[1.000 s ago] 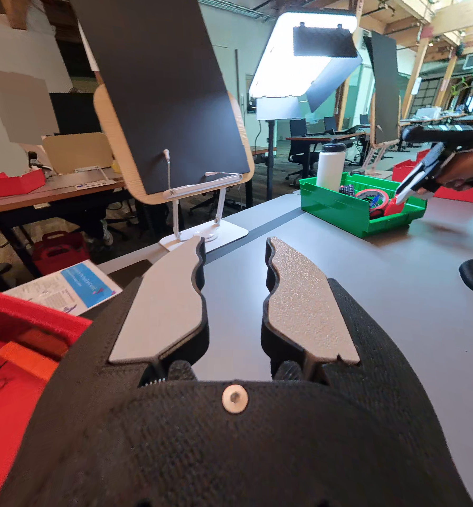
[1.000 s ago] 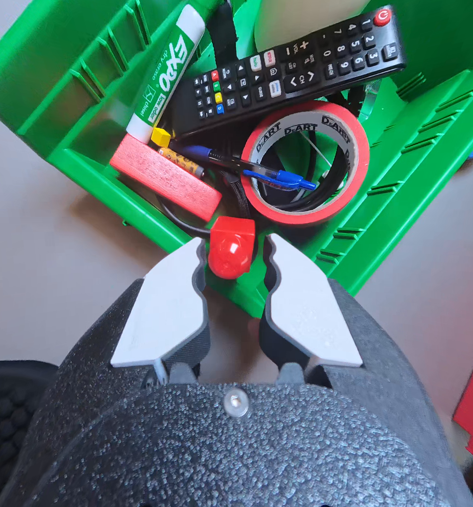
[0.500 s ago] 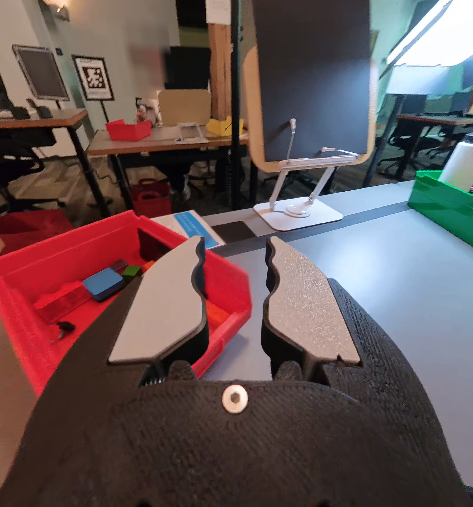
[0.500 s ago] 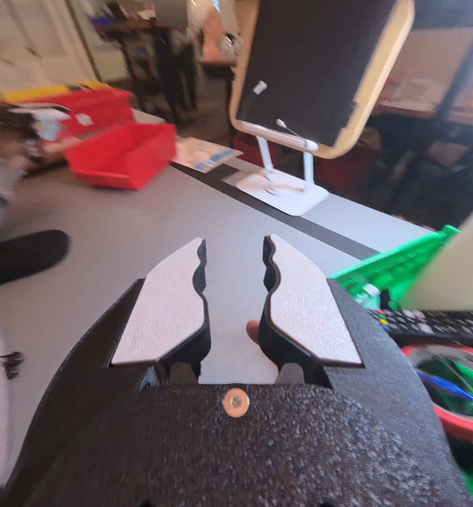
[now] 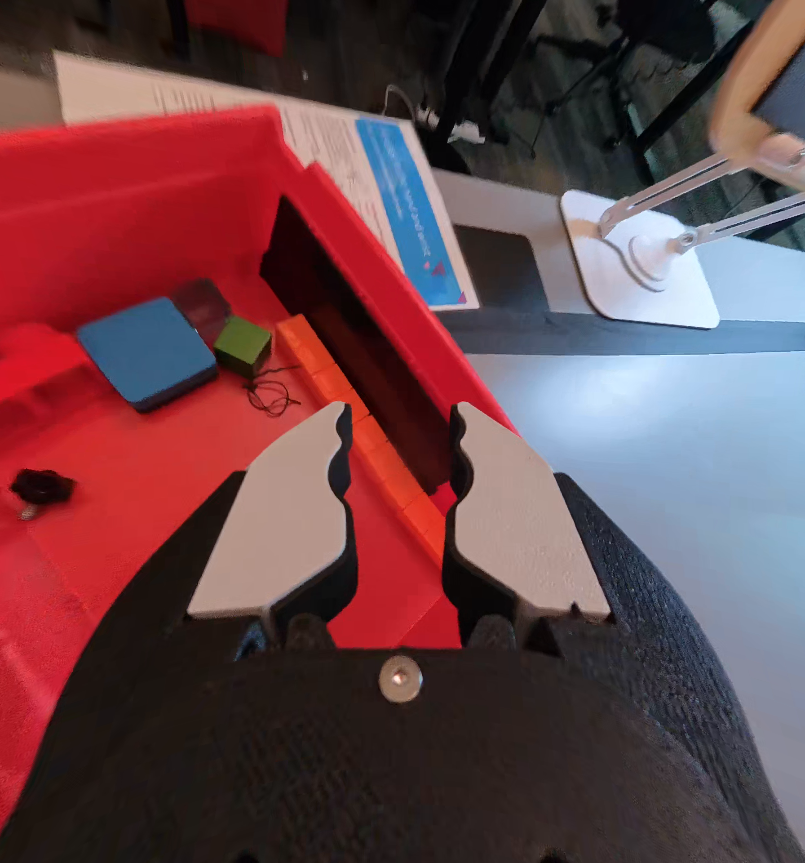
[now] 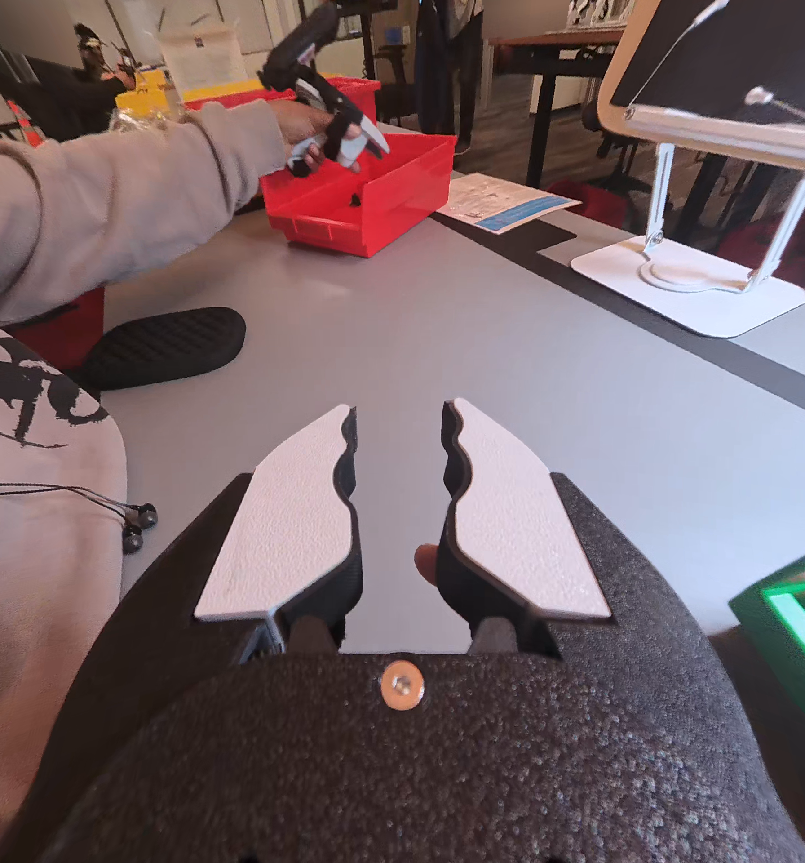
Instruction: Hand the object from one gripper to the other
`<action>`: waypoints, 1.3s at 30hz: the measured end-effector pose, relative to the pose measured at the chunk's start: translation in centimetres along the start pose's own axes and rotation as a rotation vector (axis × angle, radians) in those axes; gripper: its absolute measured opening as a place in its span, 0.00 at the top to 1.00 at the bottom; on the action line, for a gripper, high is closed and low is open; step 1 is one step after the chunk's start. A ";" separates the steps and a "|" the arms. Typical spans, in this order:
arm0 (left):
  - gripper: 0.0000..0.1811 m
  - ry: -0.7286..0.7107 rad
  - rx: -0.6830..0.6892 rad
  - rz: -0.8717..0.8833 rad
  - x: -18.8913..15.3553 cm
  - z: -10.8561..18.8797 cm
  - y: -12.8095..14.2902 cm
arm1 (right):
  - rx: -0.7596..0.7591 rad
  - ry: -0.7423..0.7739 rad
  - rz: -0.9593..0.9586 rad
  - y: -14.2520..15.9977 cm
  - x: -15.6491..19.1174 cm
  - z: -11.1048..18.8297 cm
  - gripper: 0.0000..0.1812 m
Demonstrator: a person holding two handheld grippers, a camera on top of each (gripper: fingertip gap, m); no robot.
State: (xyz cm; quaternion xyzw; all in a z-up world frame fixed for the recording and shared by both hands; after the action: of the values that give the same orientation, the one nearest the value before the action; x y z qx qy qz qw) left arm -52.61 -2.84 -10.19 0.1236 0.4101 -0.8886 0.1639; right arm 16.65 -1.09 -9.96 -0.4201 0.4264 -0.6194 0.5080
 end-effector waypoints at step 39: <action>0.88 1.231 -0.394 -0.476 -32.1 7.4 7.2 | -0.276 -0.289 -0.005 -6.2 3.8 -9.6 0.74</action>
State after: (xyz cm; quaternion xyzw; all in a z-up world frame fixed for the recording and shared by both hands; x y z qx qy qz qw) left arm -21.04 -6.85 0.87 0.4802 0.5983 -0.5774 -0.2793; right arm 5.27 -3.11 -6.45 -0.5714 0.4289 -0.4896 0.4998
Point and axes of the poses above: each gripper's, where its closed fingertips meet, z back along the fingers, y out of its underside, x = y × z across the jaws, the point moved 10 cm from there along z, back along the fingers, and after that the axes turned 1 degree about x, right-handed, at the moved point
